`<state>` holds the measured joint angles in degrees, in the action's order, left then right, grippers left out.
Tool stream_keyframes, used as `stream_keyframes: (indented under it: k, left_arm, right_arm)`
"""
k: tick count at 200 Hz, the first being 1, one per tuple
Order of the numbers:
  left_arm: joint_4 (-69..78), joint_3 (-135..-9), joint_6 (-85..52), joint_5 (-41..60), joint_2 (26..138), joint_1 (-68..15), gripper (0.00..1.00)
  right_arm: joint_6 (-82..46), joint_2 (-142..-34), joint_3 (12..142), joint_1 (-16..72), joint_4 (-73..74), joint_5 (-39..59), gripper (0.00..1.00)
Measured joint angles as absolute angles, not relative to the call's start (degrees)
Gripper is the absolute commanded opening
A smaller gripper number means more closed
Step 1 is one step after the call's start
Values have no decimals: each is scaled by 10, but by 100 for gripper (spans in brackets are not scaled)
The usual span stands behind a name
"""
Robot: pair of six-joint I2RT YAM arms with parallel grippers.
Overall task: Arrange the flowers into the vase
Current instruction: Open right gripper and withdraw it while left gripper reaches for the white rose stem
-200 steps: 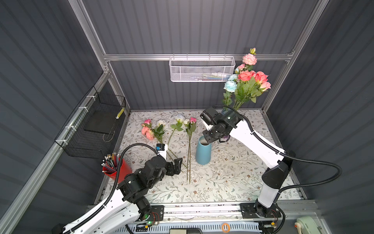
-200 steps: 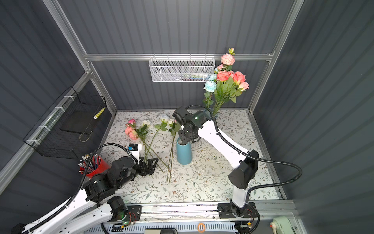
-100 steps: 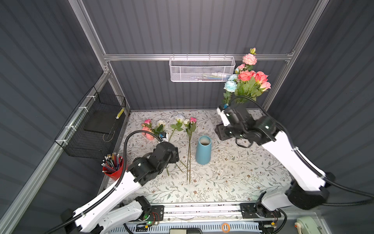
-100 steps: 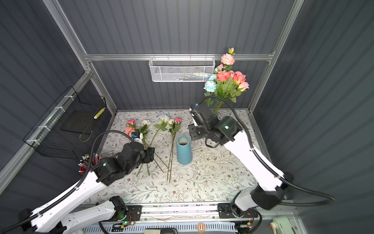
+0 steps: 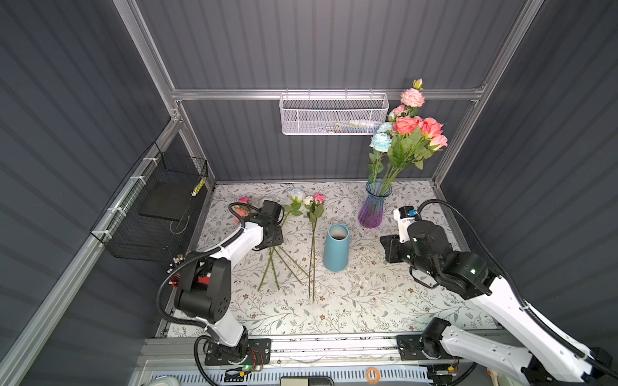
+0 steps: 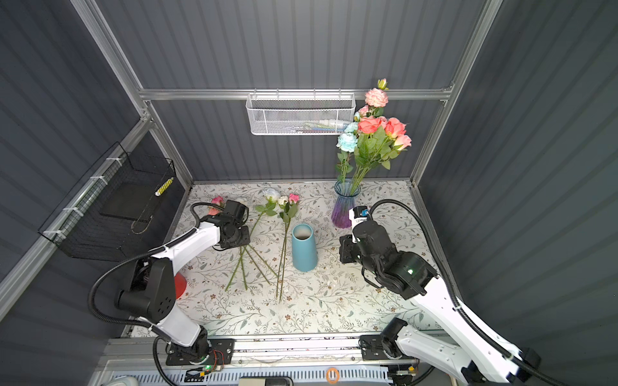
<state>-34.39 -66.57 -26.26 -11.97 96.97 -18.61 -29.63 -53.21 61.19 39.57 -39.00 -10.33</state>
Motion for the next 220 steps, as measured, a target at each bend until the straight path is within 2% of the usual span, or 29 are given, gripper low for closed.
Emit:
stream_keyframes:
  k: [39, 79, 94, 130, 149, 166, 220]
  left_arm:
    - [-324, -666, -263, -140, 1000, -182, 35]
    - [-295, -654, -260, -141, 1000, -168, 26]
    - [-284, -643, -259, -136, 1001, -164, 23]
    - [-268, -617, -258, -121, 1007, -156, 21]
    - [-262, -618, -252, -109, 1016, -150, 17]
    - [-255, -617, -250, -96, 1024, -148, 9]
    - [-274, -618, -243, -87, 990, -148, 3]
  right_arm:
    - [-306, -574, 604, 325, -325, -22, 8]
    - [-307, -604, 603, 307, -294, 23, 7]
    - [-307, -605, 602, 304, -293, 29, 7]
    - [-311, -583, 588, 304, -290, 30, 7]
    - [-316, -574, 585, 304, -291, 31, 6]
    - [-321, -571, 585, 304, -291, 32, 6]
    - [-333, -541, 585, 304, -302, 37, 7]
